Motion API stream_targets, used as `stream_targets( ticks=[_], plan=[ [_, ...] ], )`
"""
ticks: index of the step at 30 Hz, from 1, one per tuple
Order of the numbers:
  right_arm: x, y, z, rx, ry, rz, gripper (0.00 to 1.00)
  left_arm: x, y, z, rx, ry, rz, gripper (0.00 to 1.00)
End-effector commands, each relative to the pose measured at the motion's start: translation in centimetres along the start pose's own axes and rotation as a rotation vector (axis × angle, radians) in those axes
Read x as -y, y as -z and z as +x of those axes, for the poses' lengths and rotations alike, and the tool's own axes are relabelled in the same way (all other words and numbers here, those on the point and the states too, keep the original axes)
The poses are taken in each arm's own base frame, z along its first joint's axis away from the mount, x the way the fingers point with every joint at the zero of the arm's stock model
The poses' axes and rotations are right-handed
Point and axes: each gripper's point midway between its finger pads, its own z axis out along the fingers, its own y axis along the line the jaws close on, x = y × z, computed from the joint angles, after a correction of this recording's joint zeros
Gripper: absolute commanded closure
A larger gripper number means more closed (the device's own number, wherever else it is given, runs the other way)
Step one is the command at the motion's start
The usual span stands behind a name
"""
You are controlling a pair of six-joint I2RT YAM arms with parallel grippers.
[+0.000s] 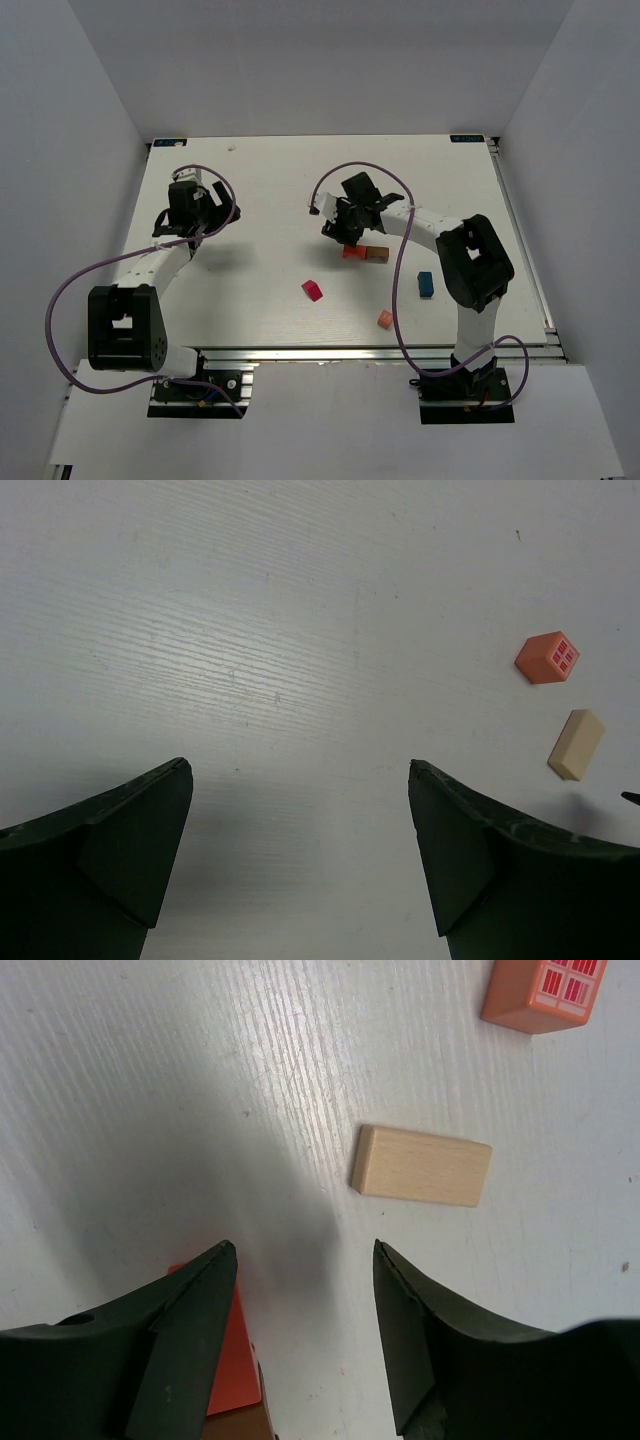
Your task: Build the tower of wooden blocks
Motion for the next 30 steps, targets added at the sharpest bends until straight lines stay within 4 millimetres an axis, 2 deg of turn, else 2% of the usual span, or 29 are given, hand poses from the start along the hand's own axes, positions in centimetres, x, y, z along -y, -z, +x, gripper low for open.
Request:
stream_targets(
  ticks=[1,20,26,30],
  plan=[
    [0.4,0.3,-0.7,0.013,0.028,0.019,0.38,0.9,0.8,-1.4,0.037,-0.018,0.022,0.02],
    [0.1,0.5,0.1,-0.014,0.042,0.02,0.36,0.9,1.0,-1.6,0.047,-0.024,0.019,0.02],
    [0.6,0.9,-1.4,0.026,0.037,0.016,0.35,0.9,1.0,-1.6,0.048,-0.026,0.019,0.02],
    [1.1,1.9,-3.6,0.087,0.02,0.014,0.31,1.0,1.1,-1.8,0.051,-0.03,0.02,0.02]
  ],
)
